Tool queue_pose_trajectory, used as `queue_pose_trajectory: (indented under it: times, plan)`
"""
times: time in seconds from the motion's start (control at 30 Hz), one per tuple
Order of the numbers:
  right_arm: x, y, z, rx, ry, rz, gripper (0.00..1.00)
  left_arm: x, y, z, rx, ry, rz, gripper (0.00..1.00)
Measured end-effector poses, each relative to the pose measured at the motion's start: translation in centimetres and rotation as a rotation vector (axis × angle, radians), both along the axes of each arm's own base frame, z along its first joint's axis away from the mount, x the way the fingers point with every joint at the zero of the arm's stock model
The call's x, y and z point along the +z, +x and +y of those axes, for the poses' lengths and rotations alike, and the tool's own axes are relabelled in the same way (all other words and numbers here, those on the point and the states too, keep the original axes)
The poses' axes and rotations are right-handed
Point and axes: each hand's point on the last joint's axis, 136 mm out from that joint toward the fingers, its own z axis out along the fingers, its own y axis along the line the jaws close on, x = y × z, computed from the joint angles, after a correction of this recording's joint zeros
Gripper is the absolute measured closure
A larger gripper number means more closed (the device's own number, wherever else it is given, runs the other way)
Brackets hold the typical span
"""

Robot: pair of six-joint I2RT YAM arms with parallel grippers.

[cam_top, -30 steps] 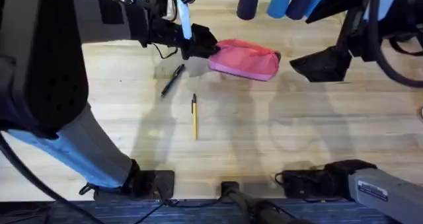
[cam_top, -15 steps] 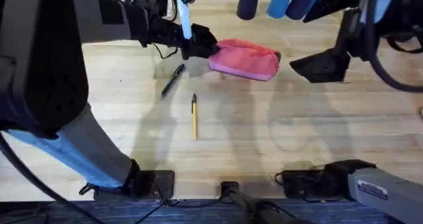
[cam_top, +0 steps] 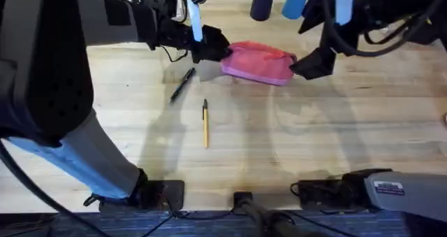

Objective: Unzip the bag, pick up the pens from the table one at a time and place them inside, then zip the bag closed.

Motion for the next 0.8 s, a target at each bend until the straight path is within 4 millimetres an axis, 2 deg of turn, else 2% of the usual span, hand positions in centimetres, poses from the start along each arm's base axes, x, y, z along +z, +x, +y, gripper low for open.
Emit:
queue_pose_trajectory:
  times: [0.23, 0.57, 0.8]
  plan:
    - [-2.1, 0.4, 1.4, 0.040, -0.006, 0.054, 0.005, 0.0, 0.0, 0.0, 0.000, 0.000, 0.000, 0.959]
    - [-6.3, 1.7, 1.7, 0.040, -0.022, 0.160, 0.005, 0.0, 0.0, 0.0, 0.000, 0.000, 0.000, 0.958]
    - [-7.6, 2.7, 1.8, 0.039, -0.027, 0.162, 0.005, 0.0, 0.0, 0.0, 0.000, 0.000, -0.001, 0.959]
